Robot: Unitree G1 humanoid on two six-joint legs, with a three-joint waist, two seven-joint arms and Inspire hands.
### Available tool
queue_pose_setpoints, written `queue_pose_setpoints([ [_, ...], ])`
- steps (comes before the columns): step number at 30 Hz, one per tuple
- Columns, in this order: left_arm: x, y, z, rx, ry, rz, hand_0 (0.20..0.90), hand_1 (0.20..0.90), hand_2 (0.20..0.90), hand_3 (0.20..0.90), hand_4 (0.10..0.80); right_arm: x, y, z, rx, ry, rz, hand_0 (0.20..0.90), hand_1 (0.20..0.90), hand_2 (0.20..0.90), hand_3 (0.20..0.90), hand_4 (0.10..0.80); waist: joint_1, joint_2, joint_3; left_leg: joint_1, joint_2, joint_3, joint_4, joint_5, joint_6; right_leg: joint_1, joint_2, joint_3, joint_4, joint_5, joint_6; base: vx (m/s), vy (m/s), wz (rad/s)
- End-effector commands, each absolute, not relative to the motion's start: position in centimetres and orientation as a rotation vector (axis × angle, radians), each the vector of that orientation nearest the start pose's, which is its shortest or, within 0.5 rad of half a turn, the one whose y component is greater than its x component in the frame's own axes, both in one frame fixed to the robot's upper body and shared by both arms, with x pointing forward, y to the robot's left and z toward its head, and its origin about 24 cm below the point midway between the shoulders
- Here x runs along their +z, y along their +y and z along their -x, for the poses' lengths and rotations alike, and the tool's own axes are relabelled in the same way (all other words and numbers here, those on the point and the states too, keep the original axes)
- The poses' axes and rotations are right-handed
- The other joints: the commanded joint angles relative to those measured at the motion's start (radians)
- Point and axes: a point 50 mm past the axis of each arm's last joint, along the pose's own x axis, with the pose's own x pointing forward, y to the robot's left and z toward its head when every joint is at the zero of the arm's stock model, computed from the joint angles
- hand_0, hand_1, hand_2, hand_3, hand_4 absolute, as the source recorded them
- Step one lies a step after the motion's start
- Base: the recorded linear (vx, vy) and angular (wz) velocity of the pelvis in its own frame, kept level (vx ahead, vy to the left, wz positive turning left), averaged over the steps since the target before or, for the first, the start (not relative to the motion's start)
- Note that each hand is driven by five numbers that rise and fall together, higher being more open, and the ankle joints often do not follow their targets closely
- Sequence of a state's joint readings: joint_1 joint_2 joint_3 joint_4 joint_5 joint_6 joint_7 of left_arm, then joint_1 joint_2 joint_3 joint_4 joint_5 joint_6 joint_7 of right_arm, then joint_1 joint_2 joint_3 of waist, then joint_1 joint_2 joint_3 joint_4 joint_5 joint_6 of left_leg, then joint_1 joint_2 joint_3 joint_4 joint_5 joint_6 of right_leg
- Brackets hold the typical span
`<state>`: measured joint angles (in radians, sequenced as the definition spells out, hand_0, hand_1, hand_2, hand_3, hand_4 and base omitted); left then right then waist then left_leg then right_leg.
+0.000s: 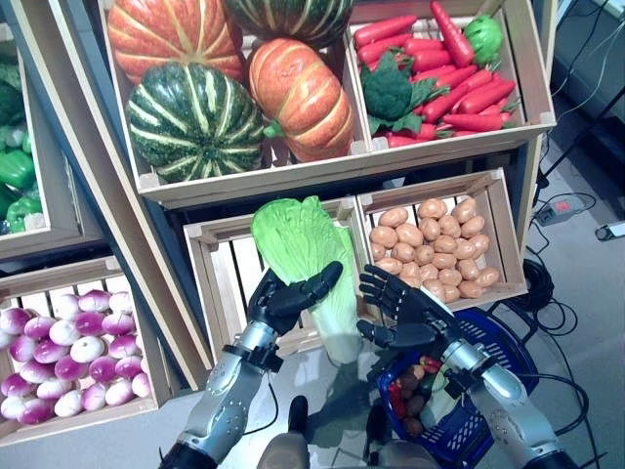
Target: Put vegetables into the basket
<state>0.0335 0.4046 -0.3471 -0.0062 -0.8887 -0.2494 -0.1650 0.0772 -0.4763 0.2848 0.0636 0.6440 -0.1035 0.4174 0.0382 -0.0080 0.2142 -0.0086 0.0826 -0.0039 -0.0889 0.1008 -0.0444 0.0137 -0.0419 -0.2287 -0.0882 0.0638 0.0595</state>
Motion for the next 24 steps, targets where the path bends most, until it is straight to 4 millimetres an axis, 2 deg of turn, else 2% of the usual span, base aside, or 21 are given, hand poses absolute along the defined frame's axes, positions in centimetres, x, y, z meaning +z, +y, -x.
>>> queue_pose_setpoints([
  [1, 8.7, 13.9, -23.9, -0.51, -0.28, 0.531, 0.3, 0.3, 0.3, 0.3, 0.4, 4.3, -14.9, -21.6, 0.757, 0.022, -0.326, 0.9, 0.9, 0.9, 0.9, 0.8, -0.002, -0.047, -0.129, 0.027, -0.002, 0.021, 0.002, -0.058, -0.023, 0.06, -0.048, -0.003, 0.001, -0.023, 0.035, 0.0, 0.0, 0.0],
  [8, 9.6, 13.5, -24.1, -0.583, -0.317, 0.551, 0.3, 0.3, 0.3, 0.3, 0.4, 3.7, -14.2, -21.2, 0.868, 0.116, -0.394, 0.9, 0.9, 0.9, 0.9, 0.8, -0.013, -0.046, -0.154, 0.043, -0.001, 0.028, 0.002, -0.066, -0.022, 0.064, -0.048, 0.006, 0.001, -0.024, 0.036, 0.0, 0.0, 0.0],
  [11, 9.8, 12.6, -23.9, -0.67, -0.313, 0.561, 0.3, 0.3, 0.3, 0.3, 0.4, 3.4, -13.5, -20.9, 0.96, 0.151, -0.42, 0.9, 0.9, 0.9, 0.9, 0.8, -0.014, -0.046, -0.162, 0.049, -0.001, 0.03, 0.002, -0.069, -0.022, 0.066, -0.047, 0.01, 0.001, -0.024, 0.038, -0.01, -0.001, -0.01],
  [15, 10.2, 11.9, -24.0, -0.714, -0.316, 0.538, 0.3, 0.3, 0.3, 0.3, 0.4, 4.0, -13.4, -21.4, 1.0, 0.142, -0.487, 0.9, 0.9, 0.9, 0.9, 0.8, -0.012, -0.046, -0.172, 0.057, -0.001, 0.032, 0.002, -0.073, -0.021, 0.069, -0.047, 0.015, 0.001, -0.023, 0.04, -0.014, 0.0, -0.02],
  [20, 10.3, 12.4, -24.2, -0.675, -0.312, 0.527, 0.3, 0.3, 0.3, 0.3, 0.4, 4.9, -14.1, -21.9, 0.964, 0.097, -0.498, 0.9, 0.9, 0.9, 0.9, 0.8, -0.016, -0.045, -0.182, 0.058, -0.004, 0.033, 0.002, -0.074, -0.02, 0.066, -0.046, 0.02, 0.001, -0.021, 0.043, -0.007, 0.002, 0.0],
  [24, 10.3, 13.7, -24.3, -0.638, -0.318, 0.512, 0.3, 0.3, 0.3, 0.3, 0.4, 5.8, -16.1, -22.3, 0.876, 0.051, -0.447, 0.9, 0.9, 0.9, 0.9, 0.8, -0.025, -0.044, -0.185, 0.052, -0.006, 0.034, 0.002, -0.073, -0.018, 0.056, -0.044, 0.025, 0.001, -0.016, 0.046, -0.033, 0.006, -0.03],
])
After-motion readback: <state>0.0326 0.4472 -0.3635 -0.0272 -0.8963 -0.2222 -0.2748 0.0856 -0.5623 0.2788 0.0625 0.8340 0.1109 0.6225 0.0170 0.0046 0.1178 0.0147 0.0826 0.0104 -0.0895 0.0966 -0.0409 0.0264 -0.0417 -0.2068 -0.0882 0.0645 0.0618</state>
